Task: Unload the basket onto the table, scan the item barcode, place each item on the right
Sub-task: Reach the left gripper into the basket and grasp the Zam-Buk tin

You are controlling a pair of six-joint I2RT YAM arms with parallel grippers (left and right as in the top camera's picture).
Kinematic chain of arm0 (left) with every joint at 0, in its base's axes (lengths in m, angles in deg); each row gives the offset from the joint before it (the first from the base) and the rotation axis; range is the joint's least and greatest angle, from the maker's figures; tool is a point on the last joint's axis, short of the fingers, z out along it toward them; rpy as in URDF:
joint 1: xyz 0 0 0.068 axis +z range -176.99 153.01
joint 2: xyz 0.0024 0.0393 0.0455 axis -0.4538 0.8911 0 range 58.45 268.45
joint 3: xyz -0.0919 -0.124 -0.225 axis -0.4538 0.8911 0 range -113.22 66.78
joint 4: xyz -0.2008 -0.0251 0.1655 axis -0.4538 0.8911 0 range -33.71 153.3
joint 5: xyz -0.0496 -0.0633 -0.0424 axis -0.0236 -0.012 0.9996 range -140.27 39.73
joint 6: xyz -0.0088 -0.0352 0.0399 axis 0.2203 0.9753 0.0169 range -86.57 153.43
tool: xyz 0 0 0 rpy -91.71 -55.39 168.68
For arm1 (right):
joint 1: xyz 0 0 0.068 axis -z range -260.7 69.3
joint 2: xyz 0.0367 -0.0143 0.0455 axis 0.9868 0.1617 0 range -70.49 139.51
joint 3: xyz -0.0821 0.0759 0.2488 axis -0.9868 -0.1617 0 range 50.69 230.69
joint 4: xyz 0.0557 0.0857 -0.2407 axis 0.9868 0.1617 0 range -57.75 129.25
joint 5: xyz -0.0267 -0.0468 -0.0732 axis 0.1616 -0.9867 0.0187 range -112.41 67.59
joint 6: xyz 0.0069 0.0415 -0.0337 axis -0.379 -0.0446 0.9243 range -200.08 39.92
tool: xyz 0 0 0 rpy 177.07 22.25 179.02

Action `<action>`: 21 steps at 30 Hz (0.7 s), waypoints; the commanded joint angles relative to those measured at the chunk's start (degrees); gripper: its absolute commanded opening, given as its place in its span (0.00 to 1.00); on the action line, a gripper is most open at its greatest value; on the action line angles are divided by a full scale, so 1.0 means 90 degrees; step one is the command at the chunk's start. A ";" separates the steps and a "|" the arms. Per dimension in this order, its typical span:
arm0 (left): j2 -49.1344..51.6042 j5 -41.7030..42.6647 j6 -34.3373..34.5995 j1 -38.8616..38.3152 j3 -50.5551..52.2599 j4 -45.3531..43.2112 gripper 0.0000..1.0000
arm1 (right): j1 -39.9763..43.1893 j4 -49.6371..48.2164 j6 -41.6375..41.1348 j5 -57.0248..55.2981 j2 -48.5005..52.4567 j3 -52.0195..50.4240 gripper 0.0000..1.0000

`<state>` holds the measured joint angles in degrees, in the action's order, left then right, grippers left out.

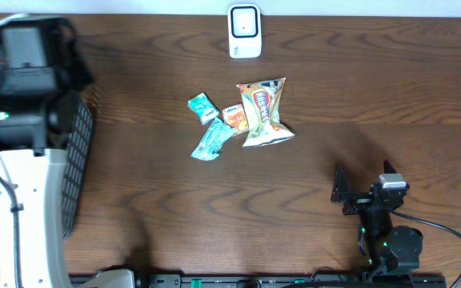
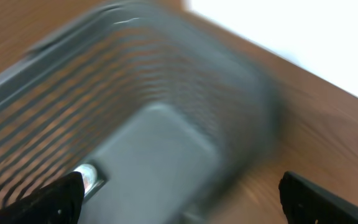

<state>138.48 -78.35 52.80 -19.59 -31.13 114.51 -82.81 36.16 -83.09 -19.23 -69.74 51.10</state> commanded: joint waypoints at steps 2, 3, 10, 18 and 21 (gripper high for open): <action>-0.0068 -0.0051 0.1576 0.1287 -0.0068 0.0299 0.98 | 0.0034 0.0022 -0.0085 0.0002 -0.0005 -0.0007 0.99; -0.0068 0.0151 0.1683 0.1542 -0.0053 0.0340 0.98 | 0.0034 0.0022 -0.0085 0.0002 -0.0005 -0.0007 0.99; -0.0068 0.0481 0.2259 0.2943 0.0449 0.0532 0.98 | 0.0034 0.0022 -0.0085 0.0002 -0.0005 -0.0007 0.99; 0.0112 0.0333 0.2800 0.3837 0.1909 -0.0163 0.98 | 0.0034 0.0022 -0.0085 0.0002 -0.0005 -0.0007 0.99; 0.0255 0.0335 0.2652 0.3905 0.2385 -0.0704 0.98 | 0.0034 0.0022 -0.0085 0.0002 -0.0005 -0.0007 0.99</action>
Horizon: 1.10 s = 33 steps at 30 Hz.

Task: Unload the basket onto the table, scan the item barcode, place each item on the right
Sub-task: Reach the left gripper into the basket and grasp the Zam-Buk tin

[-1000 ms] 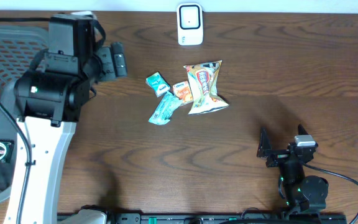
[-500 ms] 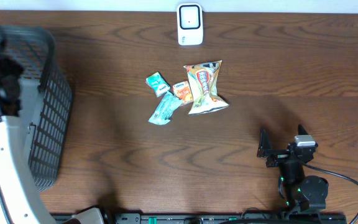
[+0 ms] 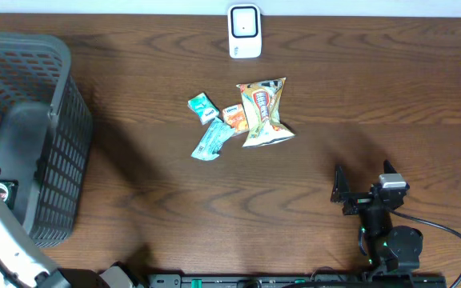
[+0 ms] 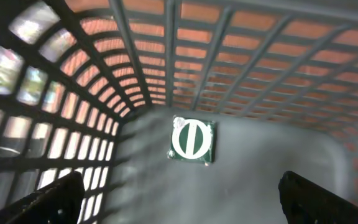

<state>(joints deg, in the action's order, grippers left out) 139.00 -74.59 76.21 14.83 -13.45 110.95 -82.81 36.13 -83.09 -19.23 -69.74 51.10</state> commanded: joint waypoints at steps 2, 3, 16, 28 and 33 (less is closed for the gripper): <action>0.0342 -0.0083 -0.0163 0.0078 0.0661 -0.0716 0.98 | 0.0034 0.0024 -0.0085 0.0002 -0.0005 -0.0007 0.99; 0.0420 -0.0083 -0.0231 0.0078 0.0748 -0.0874 0.98 | 0.0034 0.0024 -0.0085 0.0002 -0.0005 -0.0007 0.99; 0.1914 -0.0216 -0.0823 0.0131 0.0891 -0.1804 0.98 | 0.0034 0.0024 -0.0085 0.0002 -0.0005 -0.0007 0.99; 0.2404 -0.0308 -0.0488 0.0175 0.0971 -0.1887 0.98 | 0.0034 0.0024 -0.0085 0.0002 -0.0005 -0.0007 0.99; 0.2407 -0.0301 -0.0440 0.0175 0.1377 -0.2399 0.98 | 0.0034 0.0024 -0.0085 0.0002 -0.0005 -0.0007 0.99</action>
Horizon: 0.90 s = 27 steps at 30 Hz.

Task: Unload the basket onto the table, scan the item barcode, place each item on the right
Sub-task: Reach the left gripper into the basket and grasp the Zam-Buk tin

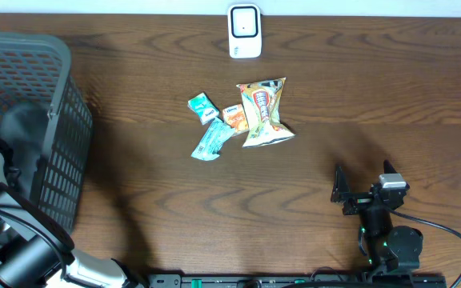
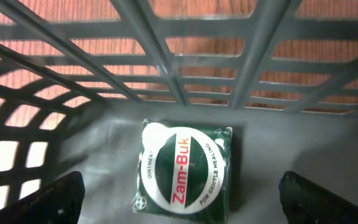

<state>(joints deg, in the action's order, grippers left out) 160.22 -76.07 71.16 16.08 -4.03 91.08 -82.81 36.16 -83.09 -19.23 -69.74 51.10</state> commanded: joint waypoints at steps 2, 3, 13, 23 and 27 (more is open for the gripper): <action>0.0051 -0.0136 0.0121 0.0034 0.0505 -0.0430 0.98 | 0.0034 0.0022 -0.0085 0.0002 -0.0005 -0.0007 0.99; 0.0051 -0.0136 0.0121 0.0036 0.0590 -0.0576 0.98 | 0.0034 0.0022 -0.0085 0.0002 -0.0005 -0.0007 0.99; 0.0053 -0.0136 0.0092 0.0075 0.0760 -0.1071 0.98 | 0.0034 0.0022 -0.0085 0.0002 -0.0005 -0.0007 0.99; 0.0219 -0.0036 -0.0024 0.0197 0.0760 -0.1117 0.98 | 0.0034 0.0022 -0.0085 0.0002 -0.0005 -0.0007 0.99; 0.0318 -0.0032 -0.0228 0.0202 0.0760 -0.1219 0.98 | 0.0034 0.0022 -0.0085 0.0002 -0.0005 -0.0007 0.99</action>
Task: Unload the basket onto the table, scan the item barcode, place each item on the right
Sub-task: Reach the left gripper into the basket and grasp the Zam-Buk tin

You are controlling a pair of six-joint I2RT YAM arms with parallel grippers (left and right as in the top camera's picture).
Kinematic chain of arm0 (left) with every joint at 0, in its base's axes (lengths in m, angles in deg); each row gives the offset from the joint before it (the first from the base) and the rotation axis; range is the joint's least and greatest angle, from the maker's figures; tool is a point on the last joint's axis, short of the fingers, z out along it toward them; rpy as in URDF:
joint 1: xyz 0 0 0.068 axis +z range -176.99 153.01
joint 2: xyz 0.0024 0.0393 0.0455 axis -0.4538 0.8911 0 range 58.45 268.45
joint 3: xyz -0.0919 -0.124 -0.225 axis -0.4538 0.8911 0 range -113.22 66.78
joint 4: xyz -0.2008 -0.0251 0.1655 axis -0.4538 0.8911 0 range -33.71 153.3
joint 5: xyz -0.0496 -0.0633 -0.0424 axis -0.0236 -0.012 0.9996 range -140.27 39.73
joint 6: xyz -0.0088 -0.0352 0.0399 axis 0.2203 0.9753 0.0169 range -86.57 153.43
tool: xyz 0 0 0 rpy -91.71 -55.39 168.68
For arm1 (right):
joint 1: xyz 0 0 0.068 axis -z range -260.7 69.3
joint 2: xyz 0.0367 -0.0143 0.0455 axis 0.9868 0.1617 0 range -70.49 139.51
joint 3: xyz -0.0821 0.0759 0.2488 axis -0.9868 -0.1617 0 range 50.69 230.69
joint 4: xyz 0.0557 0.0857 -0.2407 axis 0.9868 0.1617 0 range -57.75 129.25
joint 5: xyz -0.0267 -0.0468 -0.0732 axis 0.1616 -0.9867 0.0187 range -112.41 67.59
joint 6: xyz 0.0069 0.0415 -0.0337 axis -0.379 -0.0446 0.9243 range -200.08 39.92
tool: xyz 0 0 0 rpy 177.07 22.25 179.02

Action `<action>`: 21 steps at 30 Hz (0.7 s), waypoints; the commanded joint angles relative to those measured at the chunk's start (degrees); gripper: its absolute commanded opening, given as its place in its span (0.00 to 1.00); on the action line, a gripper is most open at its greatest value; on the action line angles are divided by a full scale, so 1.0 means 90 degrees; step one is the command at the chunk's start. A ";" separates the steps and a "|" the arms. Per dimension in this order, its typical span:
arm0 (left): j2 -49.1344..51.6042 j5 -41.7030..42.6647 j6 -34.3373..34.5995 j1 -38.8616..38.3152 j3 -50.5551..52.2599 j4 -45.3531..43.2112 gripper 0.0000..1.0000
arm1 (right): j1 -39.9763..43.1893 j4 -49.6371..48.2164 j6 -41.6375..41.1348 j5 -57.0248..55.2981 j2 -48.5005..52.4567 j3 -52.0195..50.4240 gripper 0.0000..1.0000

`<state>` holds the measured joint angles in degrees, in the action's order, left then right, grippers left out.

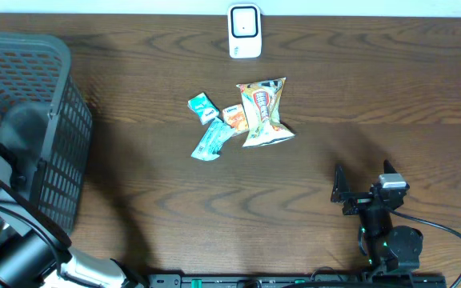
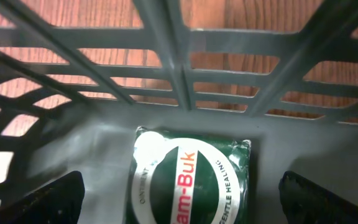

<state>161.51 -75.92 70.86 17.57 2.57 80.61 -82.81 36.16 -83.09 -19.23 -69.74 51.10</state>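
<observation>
A green Zam-Buk ointment packet (image 2: 191, 183) with a white round label lies flat on the grey basket floor (image 2: 86, 155), close to the slatted wall. My left gripper (image 2: 188, 202) hangs open just above it, with one dark fingertip on each side of the packet and neither touching it. From overhead only the left arm shows, reaching down inside the basket (image 1: 58, 128). The white scanner (image 1: 245, 30) stands at the table's far edge. My right gripper (image 1: 362, 182) rests open near the front right, holding nothing.
A snack bag (image 1: 264, 112), two teal packets (image 1: 202, 106) (image 1: 212, 140) and a small orange packet (image 1: 234, 118) lie together mid-table. The basket's slatted walls (image 2: 185, 68) close in on the left gripper.
The left gripper is lower and nearer to the Zam-Buk packet, which now fills more of the wrist view and runs off its bottom edge. The jaws remain open. The right arm is unmoved.
The left arm was first over the basket's rim, blurred in its wrist view. Then it was inside the basket with the packet small on the floor. At each later moment the packet stood larger between the open fingers. The table items and right arm stayed put.
</observation>
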 commanded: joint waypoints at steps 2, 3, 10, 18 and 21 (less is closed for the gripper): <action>0.0243 -0.0051 -0.0231 0.0036 0.0027 -0.0100 0.98 | 0.0034 0.0022 -0.0085 0.0002 -0.0005 -0.0007 0.99; 0.0272 -0.0051 -0.0231 0.0036 0.0027 -0.0117 0.98 | 0.0034 0.0022 -0.0085 0.0002 -0.0005 -0.0007 0.99; 0.0593 -0.0032 -0.0233 0.0036 0.0027 -0.0216 0.98 | 0.0034 0.0022 -0.0085 0.0002 -0.0005 -0.0007 0.99; 0.0646 -0.0032 -0.0231 0.0036 0.0027 -0.0214 0.85 | 0.0034 0.0022 -0.0085 0.0002 -0.0005 -0.0007 0.99; 0.0648 0.0039 -0.0231 0.0036 0.0027 -0.0170 0.85 | 0.0034 0.0022 -0.0085 0.0002 -0.0005 -0.0007 0.99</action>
<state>165.47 -75.90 69.35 17.59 2.57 78.32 -82.81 36.16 -83.09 -19.23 -69.74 51.10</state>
